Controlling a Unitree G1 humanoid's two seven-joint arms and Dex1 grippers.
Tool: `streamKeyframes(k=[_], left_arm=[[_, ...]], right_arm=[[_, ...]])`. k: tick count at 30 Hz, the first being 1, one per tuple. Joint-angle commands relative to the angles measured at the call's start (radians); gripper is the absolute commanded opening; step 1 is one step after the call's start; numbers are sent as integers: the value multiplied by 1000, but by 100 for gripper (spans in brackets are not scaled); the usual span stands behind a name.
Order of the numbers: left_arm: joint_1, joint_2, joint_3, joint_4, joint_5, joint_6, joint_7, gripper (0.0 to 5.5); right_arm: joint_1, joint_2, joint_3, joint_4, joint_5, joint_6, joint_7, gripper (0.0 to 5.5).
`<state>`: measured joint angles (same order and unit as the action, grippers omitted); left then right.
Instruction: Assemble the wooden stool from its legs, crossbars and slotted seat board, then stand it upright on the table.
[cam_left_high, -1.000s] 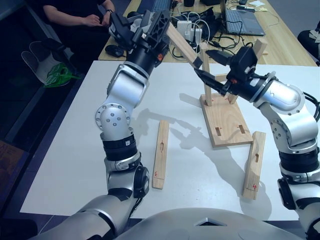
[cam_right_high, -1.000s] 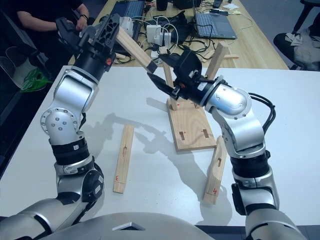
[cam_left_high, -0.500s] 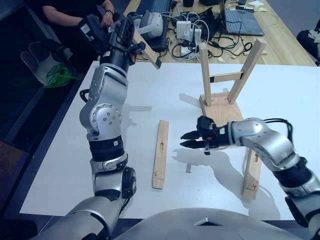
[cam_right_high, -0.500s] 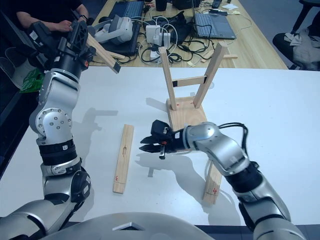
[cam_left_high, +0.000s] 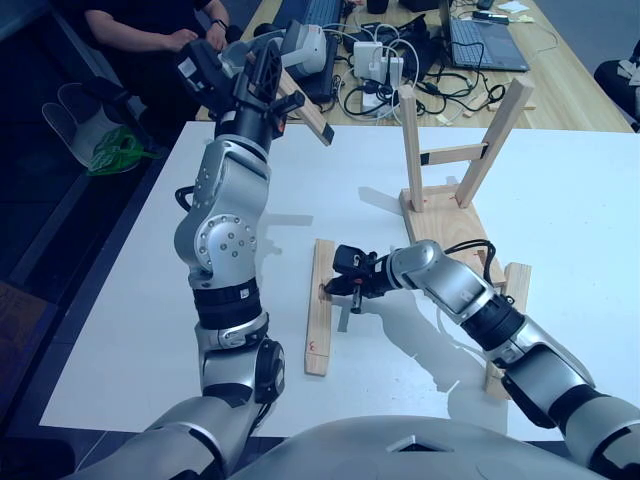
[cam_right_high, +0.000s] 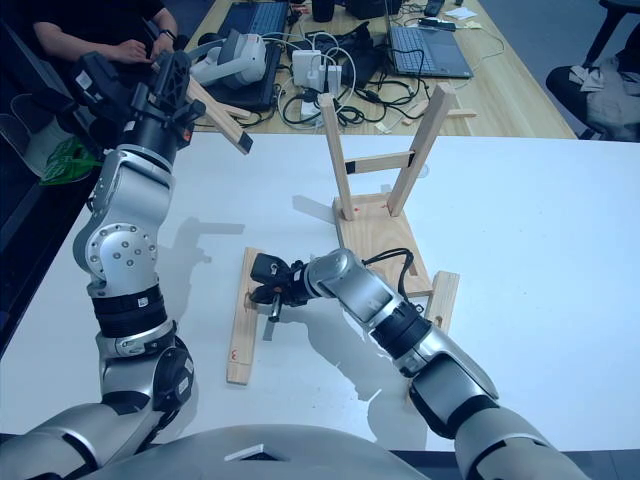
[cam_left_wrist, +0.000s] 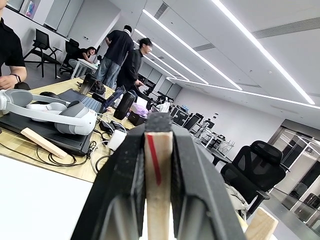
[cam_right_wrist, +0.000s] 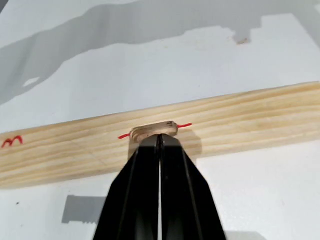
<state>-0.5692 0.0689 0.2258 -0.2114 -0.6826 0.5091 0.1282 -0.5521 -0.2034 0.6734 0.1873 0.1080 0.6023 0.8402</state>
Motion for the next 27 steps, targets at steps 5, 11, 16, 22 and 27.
streamKeyframes(k=[5,11,16,22,27], left_arm=[[16,-20,-5,-26,14,18,14,43],[36,10,-25,-61,51,63,26,43],[104,67,2,-198,-18,327,104,43],[128,143,126,-229,-21,409,159,43],[93,122,147,-173,71,263,152,43]], right_arm=[[-30,103,-68,253,-131,-69,-215,0],[-32,155,-122,273,-173,-116,-303,0],[46,106,-191,145,-183,-95,-348,0],[166,62,-259,-117,0,7,-166,0],[111,35,-214,-144,96,117,1,0]])
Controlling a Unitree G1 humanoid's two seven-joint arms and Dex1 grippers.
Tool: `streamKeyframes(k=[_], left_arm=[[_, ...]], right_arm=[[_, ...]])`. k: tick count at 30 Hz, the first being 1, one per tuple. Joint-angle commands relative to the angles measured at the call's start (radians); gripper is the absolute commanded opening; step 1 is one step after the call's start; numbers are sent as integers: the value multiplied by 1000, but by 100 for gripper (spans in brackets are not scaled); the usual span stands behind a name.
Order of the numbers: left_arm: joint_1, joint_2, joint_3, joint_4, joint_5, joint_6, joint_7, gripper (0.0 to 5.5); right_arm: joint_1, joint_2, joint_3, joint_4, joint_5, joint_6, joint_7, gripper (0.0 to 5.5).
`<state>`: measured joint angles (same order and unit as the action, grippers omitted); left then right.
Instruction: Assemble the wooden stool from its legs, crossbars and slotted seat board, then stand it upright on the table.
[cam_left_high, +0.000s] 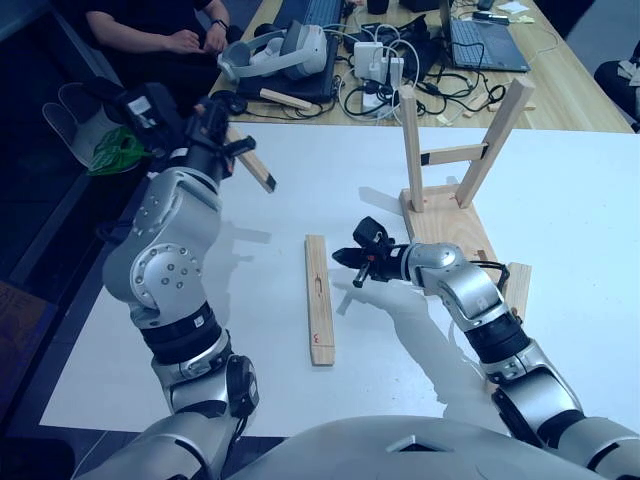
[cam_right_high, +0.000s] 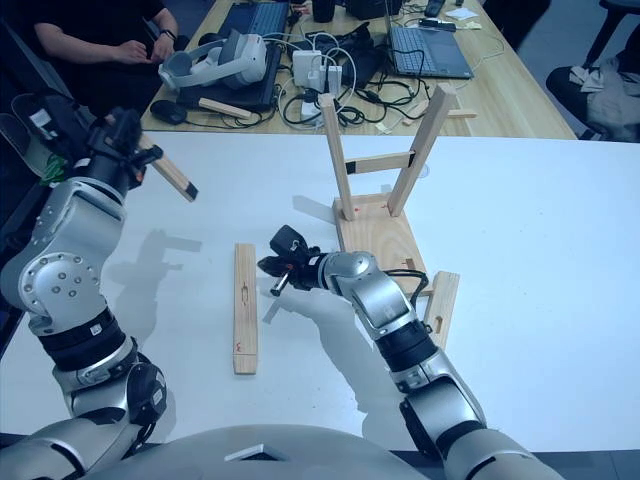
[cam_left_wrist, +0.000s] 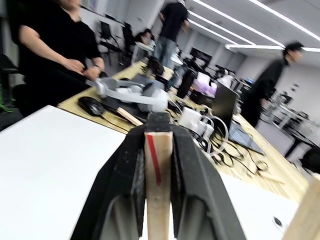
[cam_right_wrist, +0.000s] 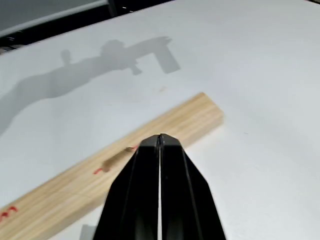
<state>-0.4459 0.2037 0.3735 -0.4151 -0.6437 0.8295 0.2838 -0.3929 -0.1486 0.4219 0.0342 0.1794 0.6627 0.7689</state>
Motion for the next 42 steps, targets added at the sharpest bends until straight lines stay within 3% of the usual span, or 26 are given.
streamKeyframes(k=[1,7,15,23,29,32,35,42], left_arm=[[-37,-21,-6,36,35,-70,-7,43],[-54,-54,-16,69,53,-119,-8,43],[-70,-101,-25,99,81,-173,0,43],[-82,-116,-23,114,95,-202,-1,43],[-84,-127,-29,116,106,-212,1,43],[-82,-130,-33,114,114,-216,-2,43],[-79,-131,-40,111,124,-221,-7,43],[-78,-133,-49,112,131,-230,-18,43]], right_arm=[[-69,-18,58,32,23,69,96,0],[-214,64,141,255,-10,46,182,0],[-314,130,235,500,-181,-22,93,0],[-411,231,70,903,-242,-136,-245,0],[-468,266,-93,1043,-211,-317,-414,0],[-470,273,-182,1003,-172,-446,-450,0],[-399,236,-195,827,-168,-422,-404,0],[-25,-32,-103,-32,-175,77,-238,0]])
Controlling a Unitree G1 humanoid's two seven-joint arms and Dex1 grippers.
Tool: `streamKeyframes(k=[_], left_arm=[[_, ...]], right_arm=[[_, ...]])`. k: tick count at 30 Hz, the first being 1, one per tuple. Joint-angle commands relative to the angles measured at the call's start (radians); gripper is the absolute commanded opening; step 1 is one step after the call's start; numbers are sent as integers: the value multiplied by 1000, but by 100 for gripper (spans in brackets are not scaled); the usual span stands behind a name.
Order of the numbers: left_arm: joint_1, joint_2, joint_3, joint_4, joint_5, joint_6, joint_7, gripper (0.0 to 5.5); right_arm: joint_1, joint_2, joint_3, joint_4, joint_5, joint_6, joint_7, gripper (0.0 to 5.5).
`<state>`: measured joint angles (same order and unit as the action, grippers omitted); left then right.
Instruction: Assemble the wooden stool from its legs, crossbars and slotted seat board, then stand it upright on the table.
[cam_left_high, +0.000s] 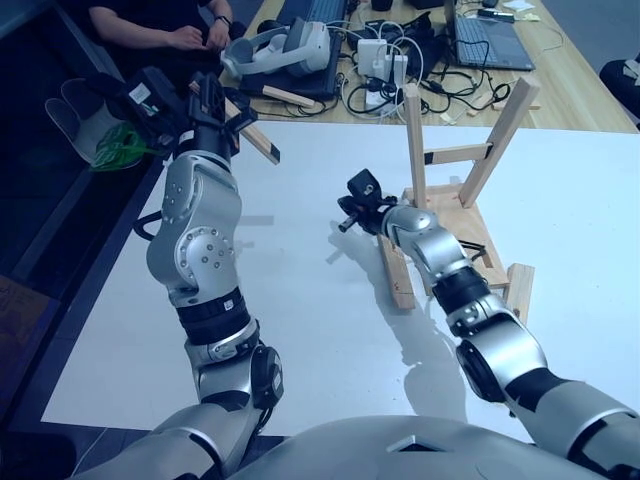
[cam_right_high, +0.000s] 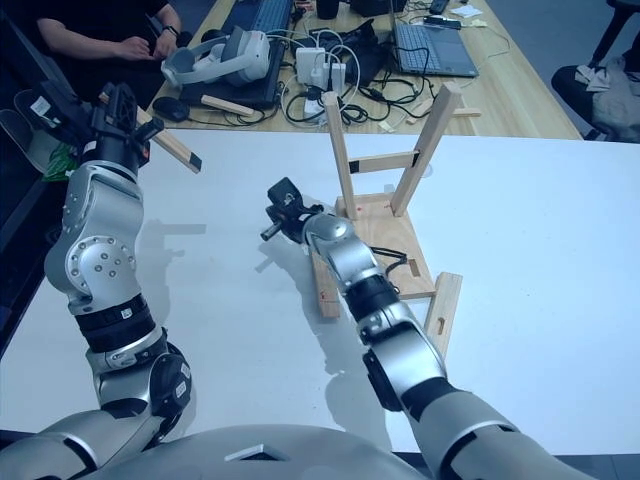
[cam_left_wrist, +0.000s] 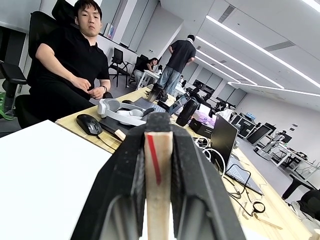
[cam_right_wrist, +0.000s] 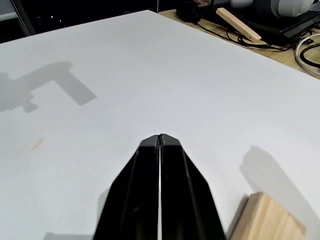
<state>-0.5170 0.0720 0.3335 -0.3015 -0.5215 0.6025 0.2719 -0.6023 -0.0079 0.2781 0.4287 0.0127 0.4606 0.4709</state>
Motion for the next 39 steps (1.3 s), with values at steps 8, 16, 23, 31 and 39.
streamKeyframes(k=[8,16,23,31,39], left_arm=[[-3,-2,-14,-3,16,-16,-11,43],[-12,-12,-22,8,22,-25,-12,43],[-20,-19,-24,18,17,-25,-15,43],[-3,-29,-35,5,-21,15,-37,43],[119,-78,-160,-57,-137,125,-165,43]], right_arm=[[428,-583,70,-924,55,489,278,0],[435,-718,186,-925,102,510,394,0],[291,-499,277,-558,82,375,363,0],[243,-402,254,-448,83,282,339,0],[449,-522,-129,-740,325,484,363,0]])
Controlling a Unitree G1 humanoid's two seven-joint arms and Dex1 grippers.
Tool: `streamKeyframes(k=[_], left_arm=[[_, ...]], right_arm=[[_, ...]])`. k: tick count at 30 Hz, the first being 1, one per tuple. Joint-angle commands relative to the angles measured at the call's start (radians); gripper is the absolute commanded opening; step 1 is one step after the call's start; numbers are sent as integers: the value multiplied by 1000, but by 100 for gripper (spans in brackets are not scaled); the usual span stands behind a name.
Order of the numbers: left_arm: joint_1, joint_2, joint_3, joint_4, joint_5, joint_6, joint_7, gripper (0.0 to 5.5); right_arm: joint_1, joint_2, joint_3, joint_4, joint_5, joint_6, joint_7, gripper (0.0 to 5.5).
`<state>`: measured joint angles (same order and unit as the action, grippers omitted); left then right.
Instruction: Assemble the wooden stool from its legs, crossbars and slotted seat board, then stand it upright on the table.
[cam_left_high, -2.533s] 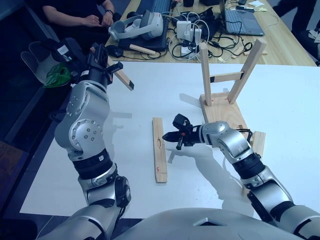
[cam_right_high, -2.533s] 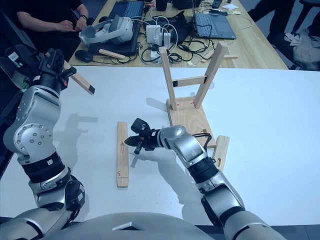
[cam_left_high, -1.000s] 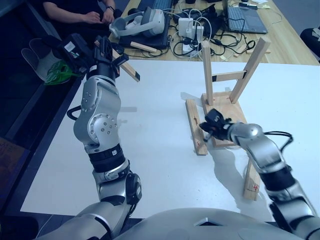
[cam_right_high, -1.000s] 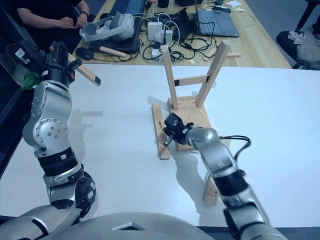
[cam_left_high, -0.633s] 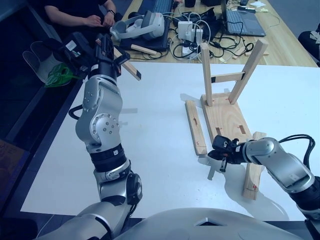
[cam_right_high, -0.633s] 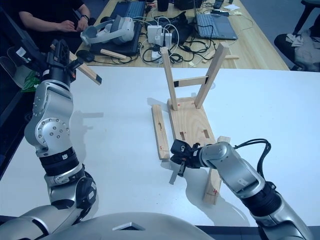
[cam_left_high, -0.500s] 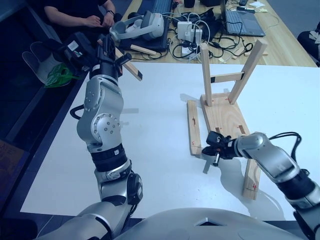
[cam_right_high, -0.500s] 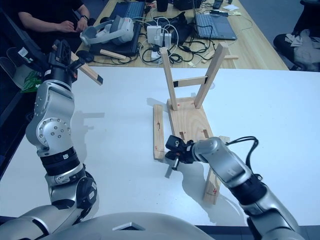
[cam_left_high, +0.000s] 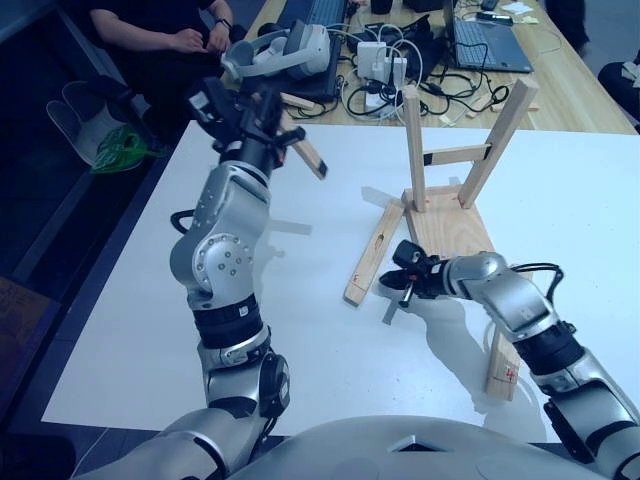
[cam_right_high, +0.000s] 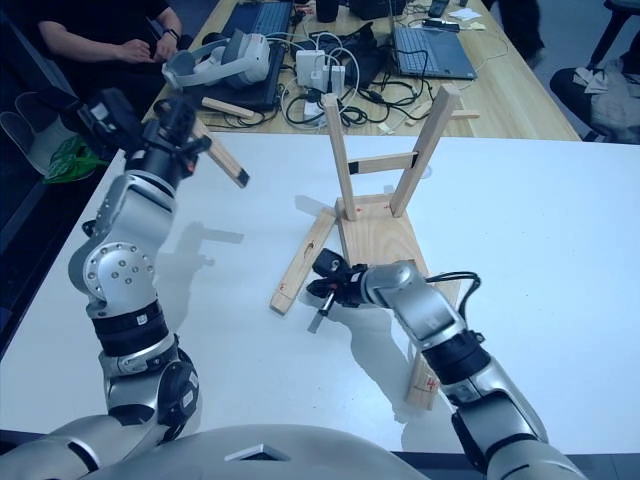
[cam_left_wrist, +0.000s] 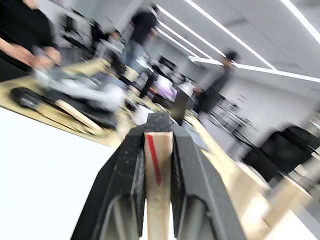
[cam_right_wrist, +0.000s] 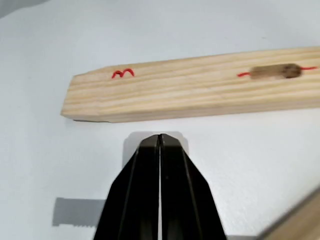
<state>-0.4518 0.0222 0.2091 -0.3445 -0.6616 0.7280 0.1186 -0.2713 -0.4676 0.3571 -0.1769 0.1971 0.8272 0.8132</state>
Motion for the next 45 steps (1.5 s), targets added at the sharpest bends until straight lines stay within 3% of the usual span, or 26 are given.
streamKeyframes(k=[1,5,9,18,33,45], left_arm=[[74,-46,-49,-9,17,-25,-12,43],[145,-89,-146,69,129,-173,-59,43],[163,-101,-267,234,306,-383,-121,43],[127,-126,-357,432,443,-588,-215,43],[117,-170,-302,475,286,-416,-245,43],[96,-150,-329,555,369,-415,-189,43]], right_arm=[[172,-77,-288,-164,186,144,23,0],[283,17,-562,-211,331,234,-84,0],[262,174,-687,-198,415,270,-252,0],[246,257,-660,-144,423,210,-373,0],[232,255,-617,-92,437,163,-393,0],[226,255,-604,-84,451,139,-403,0]])
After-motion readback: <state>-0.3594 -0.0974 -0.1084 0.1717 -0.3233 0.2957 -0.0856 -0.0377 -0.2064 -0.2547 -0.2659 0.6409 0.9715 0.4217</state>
